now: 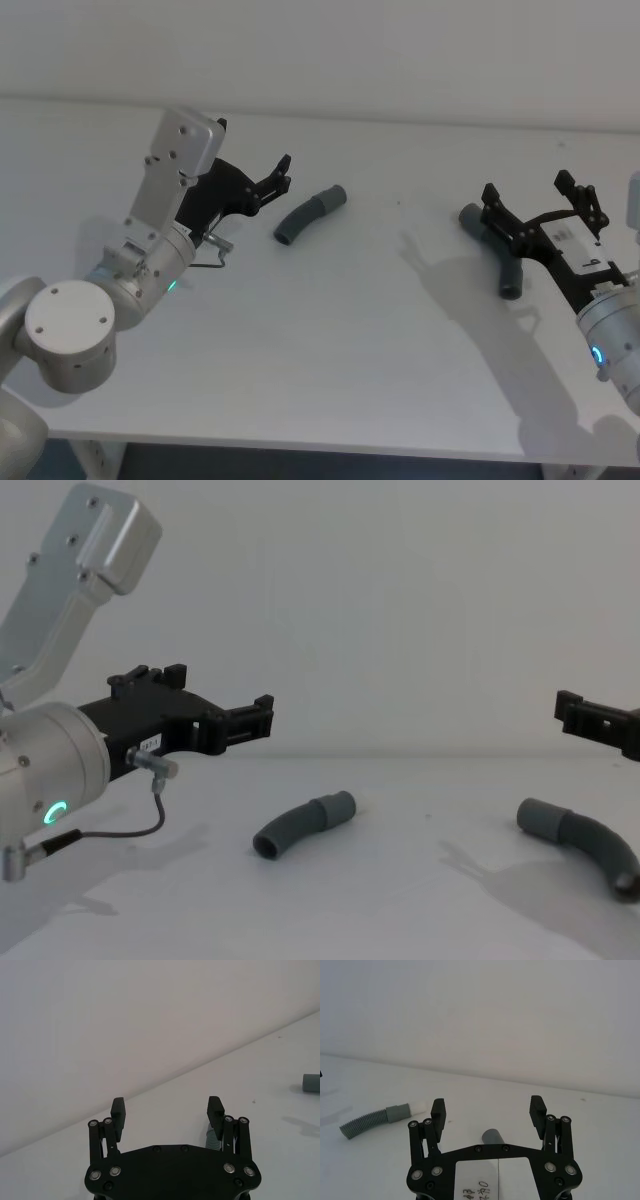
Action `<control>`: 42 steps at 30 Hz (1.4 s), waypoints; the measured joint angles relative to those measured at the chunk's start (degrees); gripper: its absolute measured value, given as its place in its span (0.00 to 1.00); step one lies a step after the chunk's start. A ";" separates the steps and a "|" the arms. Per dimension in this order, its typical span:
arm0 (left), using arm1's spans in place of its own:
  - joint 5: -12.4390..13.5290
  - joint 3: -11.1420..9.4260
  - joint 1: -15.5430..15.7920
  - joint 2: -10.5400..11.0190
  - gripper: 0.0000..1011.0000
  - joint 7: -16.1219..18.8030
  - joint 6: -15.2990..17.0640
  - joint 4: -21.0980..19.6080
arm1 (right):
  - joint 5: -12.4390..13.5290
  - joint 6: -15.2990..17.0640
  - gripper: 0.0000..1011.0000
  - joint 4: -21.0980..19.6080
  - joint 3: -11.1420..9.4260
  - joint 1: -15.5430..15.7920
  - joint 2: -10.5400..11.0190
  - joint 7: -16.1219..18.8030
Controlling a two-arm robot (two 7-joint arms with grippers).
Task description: Use both hands to pick up one end of the pipe from the table, align the ends, and insert them.
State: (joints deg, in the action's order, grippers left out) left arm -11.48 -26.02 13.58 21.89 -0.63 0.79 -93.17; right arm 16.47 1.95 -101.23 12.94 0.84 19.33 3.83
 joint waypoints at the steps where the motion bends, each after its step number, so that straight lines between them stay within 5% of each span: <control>1: 0.00 0.00 0.00 0.00 0.99 0.00 0.00 0.00 | 0.00 0.00 0.99 0.00 0.00 0.00 0.00 0.00; 19: -1.60 0.75 1.53 -0.58 0.99 -1.41 2.44 0.06 | 0.00 0.00 0.99 0.00 0.00 0.00 0.00 0.00; 34: -8.12 1.57 9.37 -2.28 0.99 -9.27 13.99 2.71 | 0.00 0.00 0.99 0.01 0.00 0.00 0.00 0.00; 42: -10.18 0.32 13.27 -2.02 0.99 -14.08 19.51 4.37 | -0.01 0.00 0.99 0.01 0.00 0.00 0.00 0.00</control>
State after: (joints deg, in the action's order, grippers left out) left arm -21.67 -25.70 26.86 19.88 -14.70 20.30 -88.81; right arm 16.46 1.95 -101.23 12.94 0.84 19.33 3.83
